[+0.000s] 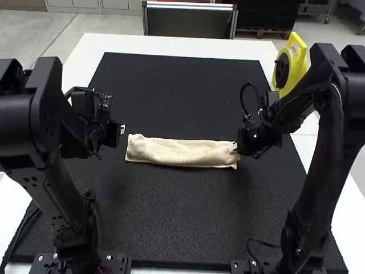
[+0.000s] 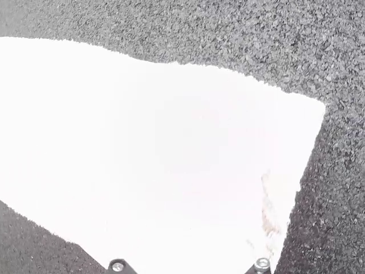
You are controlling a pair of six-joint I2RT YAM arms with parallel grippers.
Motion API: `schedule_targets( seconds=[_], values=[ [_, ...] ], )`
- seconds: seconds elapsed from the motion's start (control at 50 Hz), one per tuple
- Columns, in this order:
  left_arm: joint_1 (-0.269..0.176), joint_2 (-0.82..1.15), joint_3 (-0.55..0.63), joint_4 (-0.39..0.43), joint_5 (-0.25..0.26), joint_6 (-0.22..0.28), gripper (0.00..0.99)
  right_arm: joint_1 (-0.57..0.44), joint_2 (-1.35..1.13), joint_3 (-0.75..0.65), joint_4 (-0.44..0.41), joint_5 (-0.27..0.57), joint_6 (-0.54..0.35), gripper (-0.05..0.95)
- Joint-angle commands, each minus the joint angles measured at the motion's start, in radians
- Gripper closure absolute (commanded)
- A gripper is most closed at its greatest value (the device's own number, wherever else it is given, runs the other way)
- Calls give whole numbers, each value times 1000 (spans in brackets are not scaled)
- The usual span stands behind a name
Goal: Fold the towel.
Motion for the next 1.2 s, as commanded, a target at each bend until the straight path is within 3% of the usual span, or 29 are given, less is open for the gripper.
schedule_targets(
  seconds=[0.0, 0.32, 0.64, 0.78, 0.84, 0.92, 1.0, 1.18],
  values=[
    [-5, -9, 27, 6, 1, -11, 559, 8, 15, 29, 2, 1, -1, 920],
    [-5, -9, 24, 4, 3, -12, 559, 7, 9, 64, -10, -7, 2, 916],
    [-20, -9, 24, 6, 1, -23, 559, 7, -29, 125, -111, -35, 18, 916],
    [-31, -9, 25, 7, 0, -32, 559, -1, -74, 159, -151, -78, 54, 803],
    [-37, -9, 25, 9, -2, -37, 559, -11, -94, 168, -159, -84, 62, 695],
    [-43, -9, 28, 9, -6, -40, 559, -24, -121, 176, -176, -91, 62, 461],
    [-49, -9, 28, 10, -8, -41, 559, -38, -148, 176, -186, -94, 61, 326],
    [-49, -9, 28, 9, -8, -43, 559, -104, -189, 167, -217, -102, 44, 305]
  ],
)
